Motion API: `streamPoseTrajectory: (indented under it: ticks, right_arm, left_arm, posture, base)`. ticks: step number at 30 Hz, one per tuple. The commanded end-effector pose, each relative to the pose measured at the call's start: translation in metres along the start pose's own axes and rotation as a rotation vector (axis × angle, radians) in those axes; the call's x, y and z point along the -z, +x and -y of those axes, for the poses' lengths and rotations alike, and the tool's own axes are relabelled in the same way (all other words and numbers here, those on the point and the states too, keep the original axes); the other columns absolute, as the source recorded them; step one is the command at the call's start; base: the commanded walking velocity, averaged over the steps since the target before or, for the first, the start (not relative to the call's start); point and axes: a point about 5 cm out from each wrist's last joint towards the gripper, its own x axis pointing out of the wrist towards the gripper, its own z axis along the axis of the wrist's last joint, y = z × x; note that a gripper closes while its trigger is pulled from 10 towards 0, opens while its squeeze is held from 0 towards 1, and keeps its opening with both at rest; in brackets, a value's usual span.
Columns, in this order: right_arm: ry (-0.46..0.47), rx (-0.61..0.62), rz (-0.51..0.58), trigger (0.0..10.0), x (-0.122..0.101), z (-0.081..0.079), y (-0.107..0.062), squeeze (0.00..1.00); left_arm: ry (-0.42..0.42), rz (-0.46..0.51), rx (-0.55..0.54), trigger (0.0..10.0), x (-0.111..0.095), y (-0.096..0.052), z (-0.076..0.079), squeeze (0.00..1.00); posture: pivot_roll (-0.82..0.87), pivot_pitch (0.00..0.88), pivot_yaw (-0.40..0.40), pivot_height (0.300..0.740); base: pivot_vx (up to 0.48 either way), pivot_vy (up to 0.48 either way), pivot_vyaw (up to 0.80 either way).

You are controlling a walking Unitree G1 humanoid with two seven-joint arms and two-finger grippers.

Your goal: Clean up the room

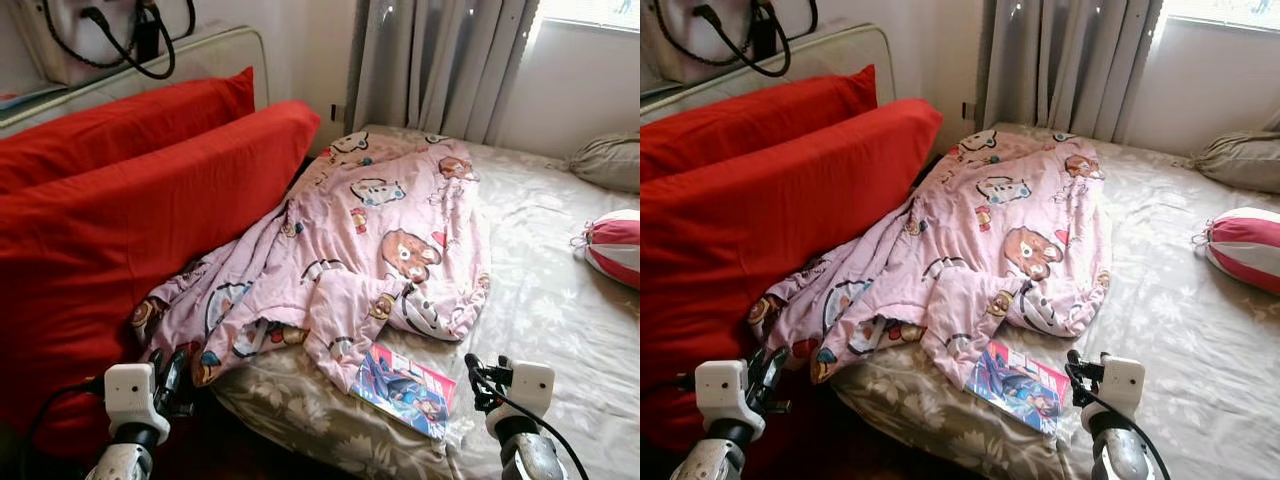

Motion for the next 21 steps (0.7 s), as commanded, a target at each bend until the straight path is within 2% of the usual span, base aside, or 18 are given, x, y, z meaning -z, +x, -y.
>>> streamPoseTrajectory:
  ticks: [1,10,13,16,21]
  right_arm:
    - [-0.005,-0.002,-0.008,10.0,-0.0014,-0.0009,0.0029,0.0]
    - [-0.004,-0.005,-0.028,10.0,0.0,-0.003,0.0051,0.0]
    - [-0.007,0.007,-0.07,10.0,0.0034,-0.0026,0.0066,0.0]
    - [-0.011,0.006,-0.076,10.0,0.004,-0.0032,0.0068,0.0]
    - [-0.004,0.002,-0.052,10.0,0.0038,-0.0043,0.0048,0.0]
  left_arm:
    - [-0.007,-0.001,0.015,10.0,-0.0024,0.0006,0.0006,0.0]
    - [-0.009,-0.012,0.02,10.0,-0.0011,0.0002,0.0008,0.0]
    - [-0.012,-0.015,0.023,10.0,-0.0006,0.0001,0.0008,0.0]
    - [-0.012,-0.016,0.024,10.0,-0.0009,-0.0008,0.0004,0.0]
    - [-0.01,-0.02,0.028,10.0,-0.0003,-0.0018,0.0003,0.0]
  posture:
    - [0.09,0.0,-0.041,0.68]
    - [0.09,0.0,-0.045,0.68]
    - [0.09,0.0,-0.045,0.68]
    - [0.09,0.0,-0.042,0.651]
    - [0.1,0.0,-0.042,0.636]
  base:
    - [0.0,0.0,0.0]
    - [0.0,0.0,0.0]
    - [0.0,0.0,0.0]
    - [0.0,0.0,0.0]
    - [0.0,0.0,0.0]
